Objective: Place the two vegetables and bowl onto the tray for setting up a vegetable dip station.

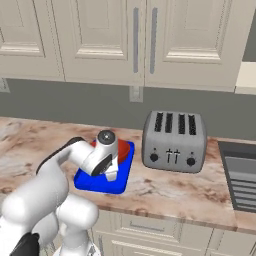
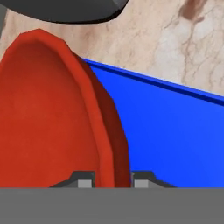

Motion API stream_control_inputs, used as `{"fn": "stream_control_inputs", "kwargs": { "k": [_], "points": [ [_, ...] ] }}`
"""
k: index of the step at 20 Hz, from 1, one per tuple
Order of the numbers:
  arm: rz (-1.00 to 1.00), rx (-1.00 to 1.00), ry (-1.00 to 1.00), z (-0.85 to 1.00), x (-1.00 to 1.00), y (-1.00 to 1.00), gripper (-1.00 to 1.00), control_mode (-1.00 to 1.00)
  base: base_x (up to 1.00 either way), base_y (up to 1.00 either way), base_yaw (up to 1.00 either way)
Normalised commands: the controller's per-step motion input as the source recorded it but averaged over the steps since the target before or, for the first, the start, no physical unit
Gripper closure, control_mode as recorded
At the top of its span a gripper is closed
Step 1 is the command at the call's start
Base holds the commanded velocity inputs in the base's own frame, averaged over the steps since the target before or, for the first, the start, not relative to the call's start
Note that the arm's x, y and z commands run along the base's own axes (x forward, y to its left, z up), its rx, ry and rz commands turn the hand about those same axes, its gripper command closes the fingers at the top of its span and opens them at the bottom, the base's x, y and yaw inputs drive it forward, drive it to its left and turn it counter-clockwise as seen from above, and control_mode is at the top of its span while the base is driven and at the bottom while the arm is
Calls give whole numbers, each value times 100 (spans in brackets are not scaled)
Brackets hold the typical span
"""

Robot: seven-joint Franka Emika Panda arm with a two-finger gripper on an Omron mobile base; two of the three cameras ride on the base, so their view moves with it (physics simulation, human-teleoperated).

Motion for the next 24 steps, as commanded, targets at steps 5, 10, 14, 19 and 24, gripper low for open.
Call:
{"fn": "stream_control_inputs", "kwargs": {
  "k": [5,10,14,19,24],
  "points": [
    [1,0,3,-33,0,11,100,-100,0,0,0],
    [0,0,15,-7,-5,1,100,-100,0,0,0],
    [0,0,16,-12,-17,5,100,-100,0,0,0],
    [0,0,15,-15,-6,8,100,-100,0,0,0],
    [0,0,11,-16,0,10,100,-100,0,0,0]
  ]
}}
